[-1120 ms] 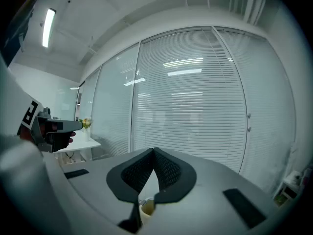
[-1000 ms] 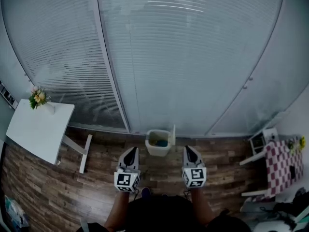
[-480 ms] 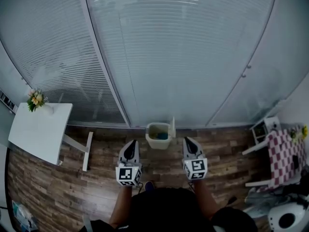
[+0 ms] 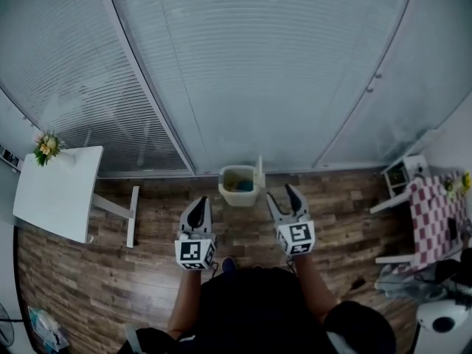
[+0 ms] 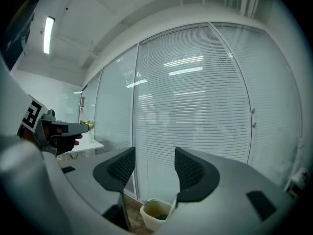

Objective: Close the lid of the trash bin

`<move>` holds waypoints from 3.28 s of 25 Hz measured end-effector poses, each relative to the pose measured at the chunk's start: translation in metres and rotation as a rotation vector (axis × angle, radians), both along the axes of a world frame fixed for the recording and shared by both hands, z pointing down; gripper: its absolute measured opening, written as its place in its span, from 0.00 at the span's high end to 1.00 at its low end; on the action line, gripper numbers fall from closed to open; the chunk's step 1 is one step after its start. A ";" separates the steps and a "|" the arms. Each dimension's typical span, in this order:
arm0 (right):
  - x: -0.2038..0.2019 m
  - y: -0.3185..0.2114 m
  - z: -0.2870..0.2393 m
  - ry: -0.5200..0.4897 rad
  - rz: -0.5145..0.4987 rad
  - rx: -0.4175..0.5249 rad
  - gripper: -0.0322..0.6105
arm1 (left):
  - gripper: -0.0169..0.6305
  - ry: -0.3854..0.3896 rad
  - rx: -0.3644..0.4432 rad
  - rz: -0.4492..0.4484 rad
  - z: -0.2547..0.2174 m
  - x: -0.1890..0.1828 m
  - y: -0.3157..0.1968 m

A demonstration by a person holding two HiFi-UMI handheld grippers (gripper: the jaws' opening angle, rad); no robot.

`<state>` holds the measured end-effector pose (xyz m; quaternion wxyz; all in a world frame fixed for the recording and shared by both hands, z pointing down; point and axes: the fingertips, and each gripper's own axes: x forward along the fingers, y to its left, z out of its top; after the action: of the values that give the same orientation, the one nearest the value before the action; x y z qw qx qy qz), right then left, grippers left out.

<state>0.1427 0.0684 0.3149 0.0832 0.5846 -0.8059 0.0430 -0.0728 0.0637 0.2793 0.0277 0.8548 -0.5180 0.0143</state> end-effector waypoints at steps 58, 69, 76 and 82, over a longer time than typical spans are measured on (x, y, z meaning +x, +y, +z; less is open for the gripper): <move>-0.032 -0.044 0.091 -0.018 0.095 -0.165 0.39 | 0.96 -0.051 -0.151 0.117 0.070 -0.040 -0.042; -0.015 -0.070 0.158 -0.053 0.108 -0.322 0.40 | 0.96 -0.032 -0.264 0.098 0.108 -0.029 -0.073; 0.012 -0.116 0.209 -0.073 0.143 -0.363 0.40 | 0.96 -0.013 -0.276 0.131 0.138 -0.017 -0.110; 0.021 -0.141 0.266 -0.083 0.156 -0.433 0.40 | 0.96 -0.027 -0.343 0.111 0.178 -0.020 -0.130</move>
<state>0.1642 -0.0721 0.5810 0.1698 0.6115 -0.7329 0.2453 -0.0928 -0.0663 0.4573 0.1654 0.8645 -0.4603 0.1153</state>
